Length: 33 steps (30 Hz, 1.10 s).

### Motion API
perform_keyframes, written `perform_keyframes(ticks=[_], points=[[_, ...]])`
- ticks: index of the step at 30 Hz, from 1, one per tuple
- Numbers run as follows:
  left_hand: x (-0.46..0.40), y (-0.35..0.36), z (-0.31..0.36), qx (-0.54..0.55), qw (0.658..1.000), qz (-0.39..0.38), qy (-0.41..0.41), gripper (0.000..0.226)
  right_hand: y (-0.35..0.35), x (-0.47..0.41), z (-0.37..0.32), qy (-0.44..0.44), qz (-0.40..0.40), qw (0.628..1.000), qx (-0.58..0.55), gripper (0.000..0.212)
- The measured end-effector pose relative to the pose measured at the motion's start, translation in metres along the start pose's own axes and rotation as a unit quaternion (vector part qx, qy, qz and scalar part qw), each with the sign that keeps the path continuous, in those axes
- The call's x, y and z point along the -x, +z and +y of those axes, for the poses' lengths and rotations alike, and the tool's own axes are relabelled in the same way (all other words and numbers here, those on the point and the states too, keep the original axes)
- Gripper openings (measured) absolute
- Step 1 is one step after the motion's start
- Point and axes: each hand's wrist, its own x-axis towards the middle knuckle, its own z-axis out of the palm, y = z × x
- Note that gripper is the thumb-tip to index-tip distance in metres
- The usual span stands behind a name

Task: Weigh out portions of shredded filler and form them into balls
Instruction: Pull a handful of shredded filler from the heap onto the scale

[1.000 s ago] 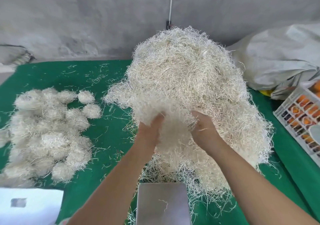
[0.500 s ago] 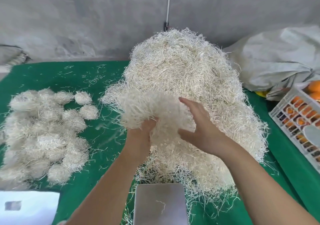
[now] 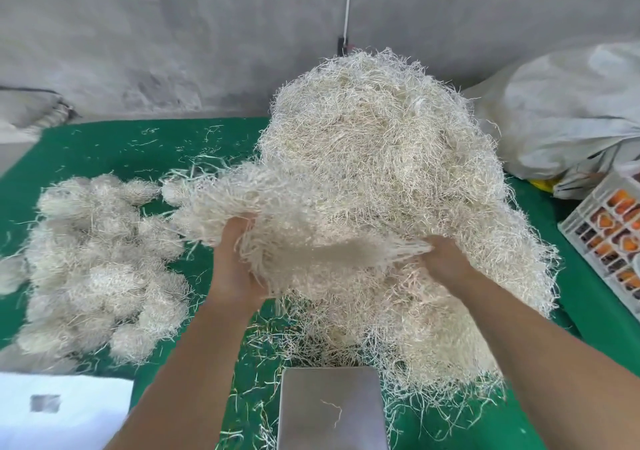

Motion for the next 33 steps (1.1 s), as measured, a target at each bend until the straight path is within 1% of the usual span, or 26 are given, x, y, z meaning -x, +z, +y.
perform_keyframes(ticks=[1,2,3,4,5,6,7,8,9,10,11,12,13,14,17,19,21,22,24,26,27,28,29,30,32,33], points=[[-0.005,-0.003,-0.002,-0.039,0.998,-0.020,0.038,0.010,-0.006,-0.004,0.000,0.060,0.017,0.996,-0.071,0.044],[-0.006,-0.003,-0.006,0.040,0.998,-0.038,-0.009,0.023,-0.011,-0.010,0.001,0.120,0.016,0.985,-0.122,0.051],[-0.007,-0.004,-0.013,0.018,0.999,-0.046,-0.021,0.031,-0.014,-0.017,0.000,0.169,0.002,0.972,-0.165,0.049],[-0.004,-0.004,-0.017,0.019,0.997,-0.052,-0.046,0.028,-0.017,-0.026,-0.001,0.205,-0.014,0.953,-0.220,0.042],[-0.002,0.000,-0.022,0.020,0.997,-0.052,-0.049,0.020,-0.018,-0.032,-0.002,0.234,-0.030,0.932,-0.275,0.036],[0.002,0.003,-0.026,0.017,0.998,-0.028,-0.060,0.012,-0.020,-0.038,-0.002,0.258,-0.043,0.909,-0.326,0.034],[0.003,0.005,-0.031,0.038,0.993,0.011,-0.112,0.008,-0.023,-0.042,-0.003,0.278,-0.050,0.882,-0.377,0.033],[0.003,0.002,-0.038,0.025,0.987,0.015,-0.155,0.009,-0.028,-0.044,-0.003,0.294,-0.047,0.858,-0.419,0.032],[0.002,0.001,-0.046,0.011,0.984,0.000,-0.179,0.018,-0.034,-0.047,-0.003,0.303,-0.036,0.837,-0.454,0.032],[0.003,-0.004,-0.056,-0.037,0.982,-0.012,-0.187,0.028,-0.039,-0.049,-0.004,0.309,-0.023,0.828,-0.467,0.032],[0.004,-0.006,-0.062,-0.051,0.978,0.001,-0.202,0.032,-0.042,-0.049,-0.005,0.311,-0.016,0.825,-0.471,0.031],[0.007,-0.010,-0.067,-0.050,0.978,-0.002,-0.203,0.023,-0.045,-0.049,-0.007,0.312,-0.010,0.821,-0.479,0.029],[0.006,-0.011,-0.072,-0.025,0.974,0.013,-0.226,0.008,-0.045,-0.049,-0.009,0.308,-0.005,0.815,-0.491,0.024],[0.004,-0.011,-0.079,-0.030,0.971,0.019,-0.234,0.011,-0.046,-0.050,-0.009,0.306,0.001,0.809,-0.502,0.022],[0.007,-0.022,-0.102,-0.075,0.967,-0.004,-0.243,0.017,-0.054,-0.056,-0.010,0.331,0.044,0.749,-0.572,0.019],[0.012,-0.029,-0.118,-0.114,0.964,-0.016,-0.239,0.012,-0.064,-0.058,-0.014,0.306,0.040,0.750,-0.585,0.021],[0.013,-0.033,-0.126,-0.160,0.958,-0.031,-0.236,0.018,-0.071,-0.060,-0.021,0.282,0.037,0.765,-0.578,0.024],[0.013,-0.034,-0.125,-0.192,0.951,-0.068,-0.231,0.020,-0.074,-0.061,-0.022,0.284,0.039,0.756,-0.588,0.026],[0.015,-0.038,-0.128,-0.207,0.940,-0.129,-0.238,0.010,-0.084,-0.062,-0.028,0.288,0.065,0.710,-0.639,0.028],[0.019,-0.048,-0.145,-0.237,0.928,-0.139,-0.250,0.037,-0.098,-0.065,-0.035,0.278,0.096,0.685,-0.667,0.026],[0.020,-0.055,-0.151,-0.242,0.925,-0.142,-0.257,0.044,-0.103,-0.063,-0.043,0.260,0.094,0.692,-0.667,0.024],[0.021,-0.059,-0.154,-0.221,0.924,-0.139,-0.280,0.042,-0.109,-0.060,-0.050,0.240,0.086,0.714,-0.652,0.023],[0.022,-0.058,-0.155,-0.183,0.925,-0.137,-0.305,0.041,-0.111,-0.059,-0.058,0.208,0.074,0.758,-0.614,0.021],[0.022,-0.055,-0.154,-0.158,0.928,-0.143,-0.307,0.043,-0.110,-0.055,-0.065,0.180,0.064,0.823,-0.535,0.020],[0.025,-0.042,-0.149,-0.145,0.939,-0.135,-0.283,0.050,-0.099,-0.049,-0.076,0.132,0.068,0.926,-0.346,0.025],[0.028,-0.034,-0.145,-0.133,0.945,-0.123,-0.272,0.049,-0.090,-0.051,-0.079,0.119,0.051,0.949,-0.287,0.039]])
